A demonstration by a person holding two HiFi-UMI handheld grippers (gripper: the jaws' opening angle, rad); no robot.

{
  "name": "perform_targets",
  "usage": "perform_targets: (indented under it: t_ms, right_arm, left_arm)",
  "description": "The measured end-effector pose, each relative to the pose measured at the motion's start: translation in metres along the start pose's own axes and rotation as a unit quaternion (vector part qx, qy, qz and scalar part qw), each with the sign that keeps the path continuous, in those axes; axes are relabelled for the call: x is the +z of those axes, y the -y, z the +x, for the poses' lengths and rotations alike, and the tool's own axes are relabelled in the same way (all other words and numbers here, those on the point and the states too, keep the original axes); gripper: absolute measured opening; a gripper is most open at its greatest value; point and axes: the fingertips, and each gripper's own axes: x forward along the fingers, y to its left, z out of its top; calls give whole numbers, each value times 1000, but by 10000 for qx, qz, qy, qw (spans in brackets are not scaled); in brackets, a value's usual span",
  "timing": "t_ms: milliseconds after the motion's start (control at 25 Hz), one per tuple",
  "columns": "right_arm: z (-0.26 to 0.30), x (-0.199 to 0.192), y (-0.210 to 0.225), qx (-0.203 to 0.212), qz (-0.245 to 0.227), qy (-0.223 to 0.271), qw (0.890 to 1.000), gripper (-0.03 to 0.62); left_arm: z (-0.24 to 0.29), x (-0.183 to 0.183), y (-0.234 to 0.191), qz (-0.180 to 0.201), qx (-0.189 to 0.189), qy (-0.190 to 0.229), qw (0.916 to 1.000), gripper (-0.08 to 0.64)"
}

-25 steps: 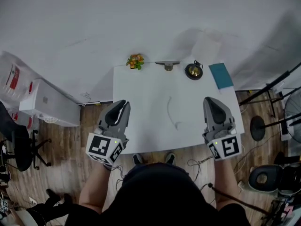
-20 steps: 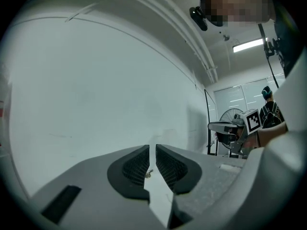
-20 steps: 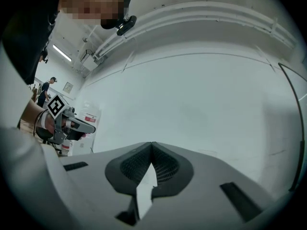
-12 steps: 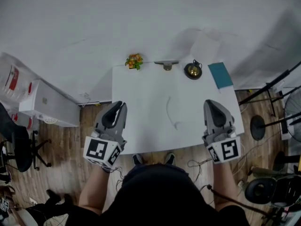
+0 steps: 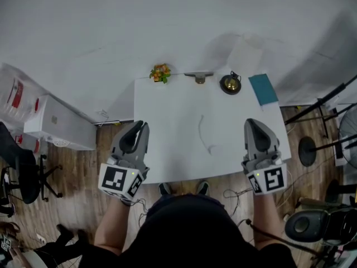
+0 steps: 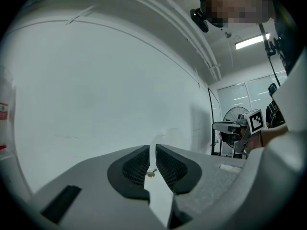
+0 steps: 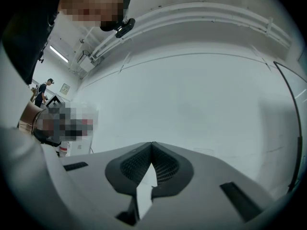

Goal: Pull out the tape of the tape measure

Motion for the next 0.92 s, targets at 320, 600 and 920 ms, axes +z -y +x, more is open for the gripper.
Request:
perform_targets:
  t_ms: [320,600,920]
  right_arm:
    - [6,-4,-1,12,-45,-65,10000,3]
    - [14,-5,-11,90,-228,-140,9996,3]
    - [21,-2,-18,37,-312,-158,9994,3]
  left_arm:
    - [8,-10,-3,-61,-31,-108,9999,40]
    - [12,-13,-10,-86,-86,-135,9998,41]
    - [14,-11,-20,-90,-176,-98,9998,41]
